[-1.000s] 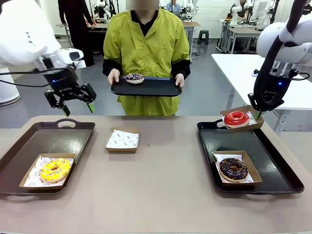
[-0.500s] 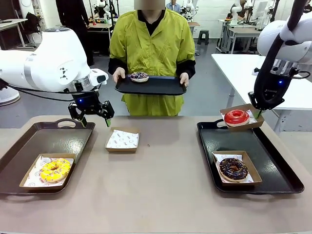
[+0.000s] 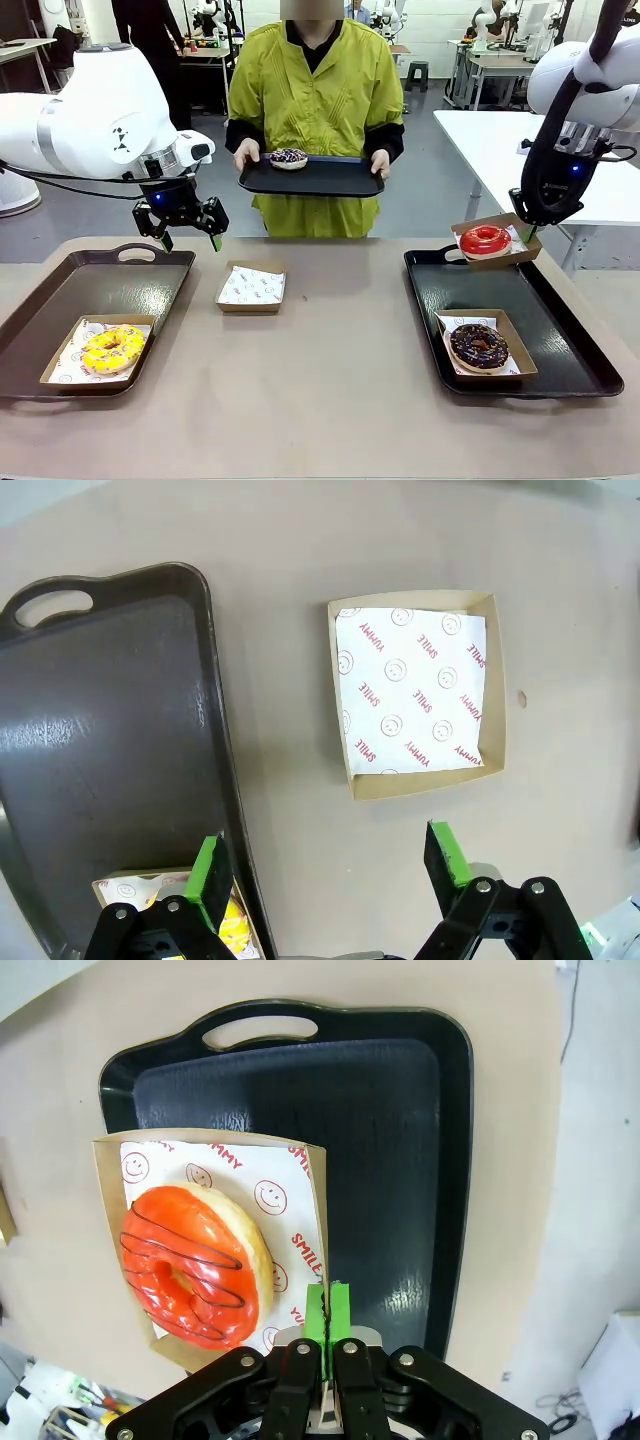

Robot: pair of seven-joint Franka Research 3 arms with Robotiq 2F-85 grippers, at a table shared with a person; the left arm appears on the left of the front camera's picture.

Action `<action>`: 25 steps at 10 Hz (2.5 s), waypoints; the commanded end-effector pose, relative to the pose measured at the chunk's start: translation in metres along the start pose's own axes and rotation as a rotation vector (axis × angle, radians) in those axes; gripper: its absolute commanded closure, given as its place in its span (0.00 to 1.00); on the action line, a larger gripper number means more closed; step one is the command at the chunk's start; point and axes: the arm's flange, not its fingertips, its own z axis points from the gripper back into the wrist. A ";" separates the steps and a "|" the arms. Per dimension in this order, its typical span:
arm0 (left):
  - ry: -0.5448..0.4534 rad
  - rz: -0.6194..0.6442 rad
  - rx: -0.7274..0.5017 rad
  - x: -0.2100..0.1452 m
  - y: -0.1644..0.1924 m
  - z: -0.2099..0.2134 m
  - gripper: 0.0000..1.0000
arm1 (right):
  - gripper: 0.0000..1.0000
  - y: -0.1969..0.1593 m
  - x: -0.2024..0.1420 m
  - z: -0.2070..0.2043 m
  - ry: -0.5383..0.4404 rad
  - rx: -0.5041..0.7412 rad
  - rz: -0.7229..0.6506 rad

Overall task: Individually package the donuts and arrange them on the tray.
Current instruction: Place the picked Paper togo box on the Handle tray while simultaneously picking up another Paper togo box from the table with the other hand.

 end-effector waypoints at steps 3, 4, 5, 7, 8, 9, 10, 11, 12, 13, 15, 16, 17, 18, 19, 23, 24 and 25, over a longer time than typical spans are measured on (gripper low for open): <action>0.000 0.000 0.000 0.000 0.000 0.000 0.00 | 0.99 0.000 0.000 0.000 0.000 0.000 0.000; -0.016 -0.014 0.061 0.004 -0.006 -0.010 0.00 | 0.99 0.002 0.002 -0.011 -0.019 -0.036 -0.003; -0.008 -0.026 0.050 0.008 -0.014 -0.014 0.00 | 0.99 0.001 0.008 -0.018 -0.050 -0.029 -0.023; -0.018 -0.019 0.058 0.013 -0.026 -0.023 0.00 | 0.99 0.003 0.017 -0.035 -0.043 -0.021 -0.023; -0.010 -0.011 0.051 0.017 -0.029 -0.028 0.00 | 0.99 0.007 0.021 -0.043 -0.034 -0.031 -0.017; -0.007 -0.006 0.046 0.019 -0.032 -0.030 0.00 | 0.99 0.008 0.023 -0.050 -0.021 -0.043 -0.010; -0.009 -0.008 0.058 0.021 -0.036 -0.032 0.00 | 0.99 0.008 0.025 -0.056 -0.001 -0.045 -0.006; -0.006 -0.007 0.072 0.024 -0.040 -0.037 0.00 | 0.99 0.007 0.026 -0.062 0.011 -0.051 -0.004; 0.004 0.010 0.088 0.030 -0.040 -0.046 0.00 | 0.99 0.006 0.028 -0.069 0.021 -0.055 0.000; 0.024 0.022 0.089 0.035 -0.039 -0.056 0.00 | 0.99 0.005 0.030 -0.074 0.026 -0.056 0.003; 0.046 0.025 0.081 0.044 -0.035 -0.073 0.00 | 0.99 0.004 0.036 -0.082 0.026 -0.049 0.012; 0.052 0.020 0.072 0.047 -0.033 -0.080 0.00 | 0.99 0.003 0.041 -0.088 0.031 -0.042 0.013; 0.057 0.019 0.070 0.051 -0.032 -0.087 0.00 | 0.99 0.003 0.044 -0.092 0.039 -0.041 0.013; 0.063 0.018 0.068 0.054 -0.030 -0.094 0.00 | 0.99 0.004 0.046 -0.095 0.046 -0.040 0.015; 0.070 0.023 0.068 0.056 -0.029 -0.102 0.00 | 0.99 0.004 0.047 -0.098 0.052 -0.040 0.017; 0.098 0.051 0.076 0.065 -0.022 -0.123 0.00 | 0.99 0.003 0.050 -0.104 0.068 -0.043 0.015; 0.101 0.047 0.069 0.065 -0.021 -0.125 0.00 | 0.99 0.002 0.049 -0.104 0.074 -0.047 0.024; 0.108 0.041 0.061 0.065 -0.021 -0.126 0.60 | 0.52 0.003 0.048 -0.105 0.087 -0.051 0.038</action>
